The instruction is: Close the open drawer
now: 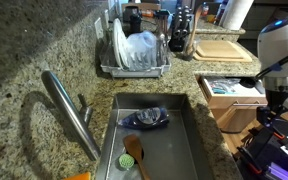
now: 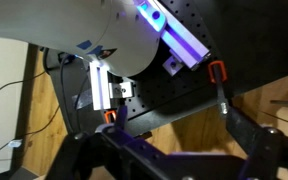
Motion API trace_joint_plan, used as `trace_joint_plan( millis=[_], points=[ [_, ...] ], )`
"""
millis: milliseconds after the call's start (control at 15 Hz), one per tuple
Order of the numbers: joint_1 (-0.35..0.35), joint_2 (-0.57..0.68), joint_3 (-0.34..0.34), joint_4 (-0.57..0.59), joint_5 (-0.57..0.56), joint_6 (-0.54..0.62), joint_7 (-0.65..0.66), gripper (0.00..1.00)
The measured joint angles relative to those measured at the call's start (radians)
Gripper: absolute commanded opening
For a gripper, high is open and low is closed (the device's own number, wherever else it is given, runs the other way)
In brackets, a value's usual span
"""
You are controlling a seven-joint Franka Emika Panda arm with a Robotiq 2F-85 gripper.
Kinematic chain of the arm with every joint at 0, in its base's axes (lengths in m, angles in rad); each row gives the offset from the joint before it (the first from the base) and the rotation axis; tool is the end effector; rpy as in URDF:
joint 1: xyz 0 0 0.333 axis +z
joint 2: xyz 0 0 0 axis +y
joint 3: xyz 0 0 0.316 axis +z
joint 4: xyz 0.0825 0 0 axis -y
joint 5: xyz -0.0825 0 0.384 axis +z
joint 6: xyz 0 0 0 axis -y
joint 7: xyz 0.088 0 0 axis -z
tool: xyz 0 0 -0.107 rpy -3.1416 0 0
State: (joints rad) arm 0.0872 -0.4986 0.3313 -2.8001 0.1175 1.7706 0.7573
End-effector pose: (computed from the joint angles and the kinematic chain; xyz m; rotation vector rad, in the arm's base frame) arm 0.2612 0.1119 0.3108 2.6652 -0.6477 -0.6132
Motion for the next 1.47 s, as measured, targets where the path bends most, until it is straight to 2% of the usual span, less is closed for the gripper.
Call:
trace_joint_plan(
  millis=[200,467,667,1000,1133,1333,1467],
  points=[
    [0.000,0.065,0.016,0.000,-0.014,-0.003,0.164,1.00],
    [0.007,0.092,0.012,0.005,-0.029,-0.003,0.209,1.00],
    [-0.017,0.137,0.005,0.004,-0.144,-0.002,0.370,1.00],
    [-0.113,0.196,-0.094,0.005,-0.409,-0.029,0.597,1.00],
    [-0.130,0.223,-0.130,0.005,-0.427,-0.041,0.669,1.00],
    [-0.128,0.243,-0.140,0.006,-0.427,-0.042,0.694,1.00],
    [-0.129,0.258,-0.144,0.006,-0.466,-0.045,0.806,1.00]
  ],
)
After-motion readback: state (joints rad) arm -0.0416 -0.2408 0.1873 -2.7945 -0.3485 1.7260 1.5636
